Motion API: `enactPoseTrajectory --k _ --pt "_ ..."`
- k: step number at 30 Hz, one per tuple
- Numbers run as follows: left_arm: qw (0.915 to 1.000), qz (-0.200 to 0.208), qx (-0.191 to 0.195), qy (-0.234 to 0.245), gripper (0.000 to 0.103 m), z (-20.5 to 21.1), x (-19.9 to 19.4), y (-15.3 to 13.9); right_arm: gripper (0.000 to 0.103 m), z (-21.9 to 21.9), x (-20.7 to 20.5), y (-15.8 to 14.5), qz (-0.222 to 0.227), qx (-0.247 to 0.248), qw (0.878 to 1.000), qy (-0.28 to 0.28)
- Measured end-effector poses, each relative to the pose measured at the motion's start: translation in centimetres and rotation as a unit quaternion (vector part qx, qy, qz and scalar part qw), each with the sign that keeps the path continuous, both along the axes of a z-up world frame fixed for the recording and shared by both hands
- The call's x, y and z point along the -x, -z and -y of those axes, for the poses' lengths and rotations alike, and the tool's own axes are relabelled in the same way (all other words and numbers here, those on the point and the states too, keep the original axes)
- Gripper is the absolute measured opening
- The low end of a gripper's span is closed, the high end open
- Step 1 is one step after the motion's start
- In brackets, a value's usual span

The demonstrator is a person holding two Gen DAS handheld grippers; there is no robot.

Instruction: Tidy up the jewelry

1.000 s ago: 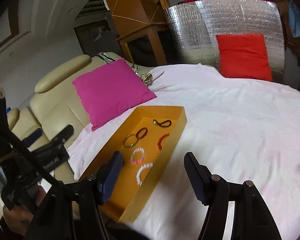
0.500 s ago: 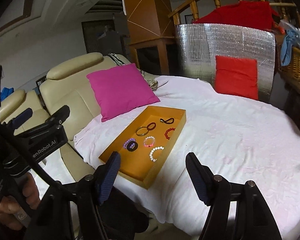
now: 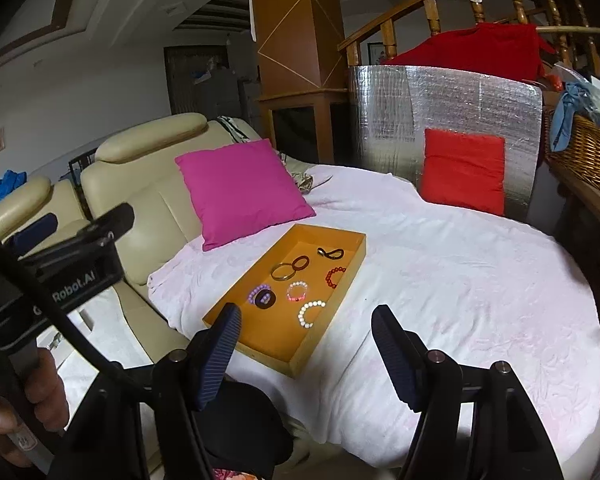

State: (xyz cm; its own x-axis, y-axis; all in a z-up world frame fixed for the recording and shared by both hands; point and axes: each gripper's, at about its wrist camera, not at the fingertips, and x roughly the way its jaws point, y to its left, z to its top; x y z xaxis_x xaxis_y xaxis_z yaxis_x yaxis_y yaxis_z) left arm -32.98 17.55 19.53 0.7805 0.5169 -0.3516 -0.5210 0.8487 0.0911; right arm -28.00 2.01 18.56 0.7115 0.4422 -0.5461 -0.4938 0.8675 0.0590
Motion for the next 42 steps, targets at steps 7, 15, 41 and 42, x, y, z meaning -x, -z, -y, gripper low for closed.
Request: enactPoseTrajectory --k 7,15,41,42 --pt "1.0000 0.001 -0.004 -0.006 0.100 -0.1 0.3 -0.1 0.072 -0.6 -0.2 0.0 -0.002 0.009 1.000 0.003" --pt "0.9999 0.000 0.003 -0.013 0.100 -0.9 0.6 -0.1 0.072 -1.6 -0.1 -0.1 0.000 0.016 1.000 0.001" --pt "0.9995 -0.015 0.005 -0.028 0.100 -1.9 0.1 0.6 0.072 -3.4 -1.4 0.5 -0.005 0.034 0.999 -0.001" --pt "0.9995 -0.017 0.005 -0.028 0.100 -2.0 -0.1 0.7 0.072 -3.4 -1.6 0.6 -0.007 0.034 0.999 -0.001"
